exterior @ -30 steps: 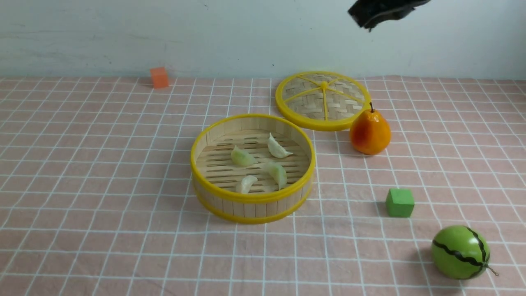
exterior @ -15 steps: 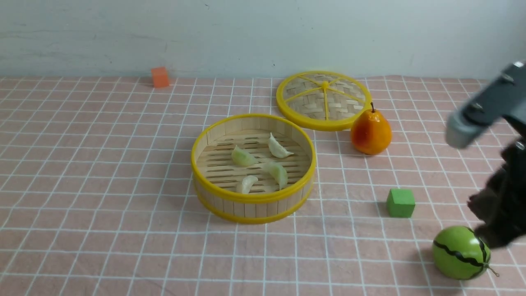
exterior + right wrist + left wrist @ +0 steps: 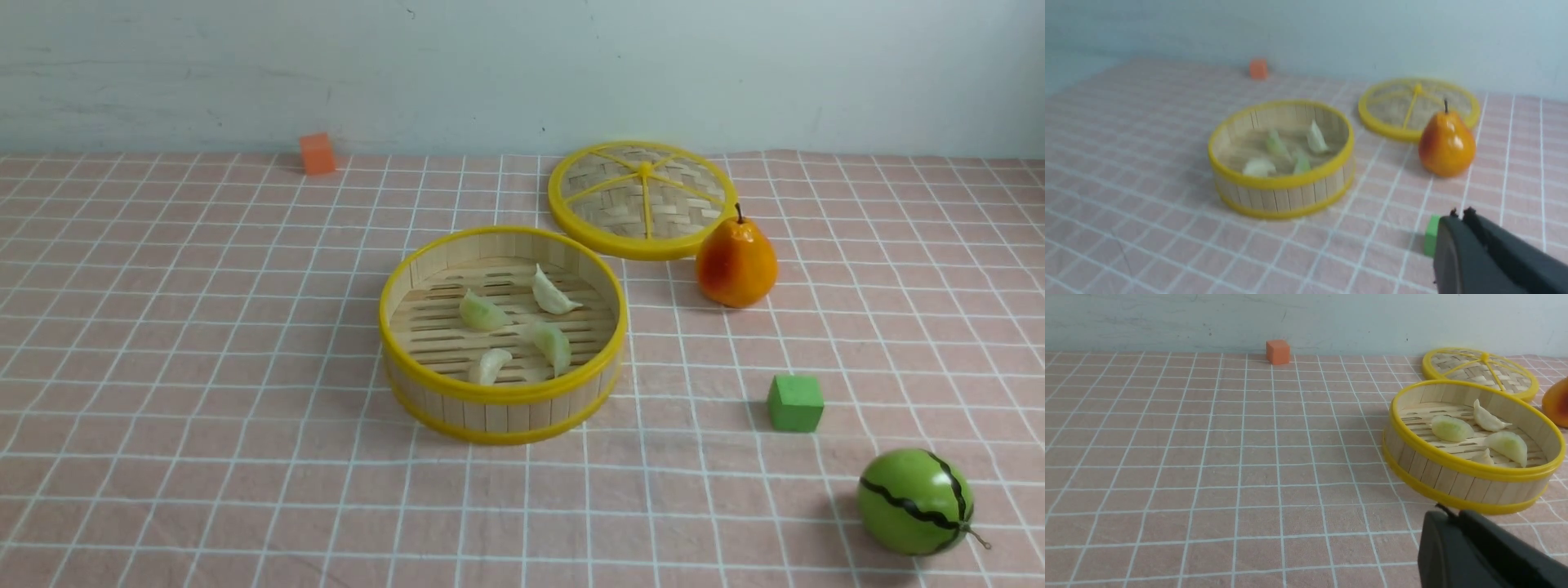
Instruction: Put the dumplings into the steamer on the table with the pink tablecloth.
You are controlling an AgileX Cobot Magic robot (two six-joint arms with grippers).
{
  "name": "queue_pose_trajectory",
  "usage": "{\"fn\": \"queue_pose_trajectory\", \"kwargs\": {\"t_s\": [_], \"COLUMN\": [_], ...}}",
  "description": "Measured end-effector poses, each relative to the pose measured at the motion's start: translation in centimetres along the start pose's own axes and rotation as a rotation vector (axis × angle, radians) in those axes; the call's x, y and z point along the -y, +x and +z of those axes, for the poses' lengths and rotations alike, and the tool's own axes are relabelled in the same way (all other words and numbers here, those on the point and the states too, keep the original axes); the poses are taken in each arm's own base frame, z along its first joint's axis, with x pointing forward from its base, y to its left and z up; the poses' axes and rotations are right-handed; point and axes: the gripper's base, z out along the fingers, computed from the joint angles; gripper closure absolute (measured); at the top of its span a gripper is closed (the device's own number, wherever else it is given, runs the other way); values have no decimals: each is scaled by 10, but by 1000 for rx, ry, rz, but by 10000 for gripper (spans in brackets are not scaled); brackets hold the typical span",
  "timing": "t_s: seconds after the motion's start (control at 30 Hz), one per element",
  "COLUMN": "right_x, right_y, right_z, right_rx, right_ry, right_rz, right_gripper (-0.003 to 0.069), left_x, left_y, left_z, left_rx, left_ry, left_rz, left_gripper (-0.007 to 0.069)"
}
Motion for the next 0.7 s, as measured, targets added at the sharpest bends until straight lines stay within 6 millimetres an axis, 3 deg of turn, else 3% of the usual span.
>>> {"fn": "queue_pose_trajectory", "kwargs": {"t_s": [0.03,0.13,0.43,0.7], "right_x": [0,1,2,17], "right_y": [4,9,16,62], "right_z": [-10,-14,-7,10], "right_rx": [60,92,26,14], "right_ry": [-11,-17,-8,127], "right_rz": [5,8,8,-97], "right_gripper": [650,648,639,636], "left_x": [0,0,-1,-1], "left_y": [0,0,2,2], "left_z": [0,0,0,0], "left_rx": [0,2,-14,-19], "left_ry": [0,1,-9,-13], "left_rz": [0,-2,-5,-5], "left_gripper": [596,594,586,576]}}
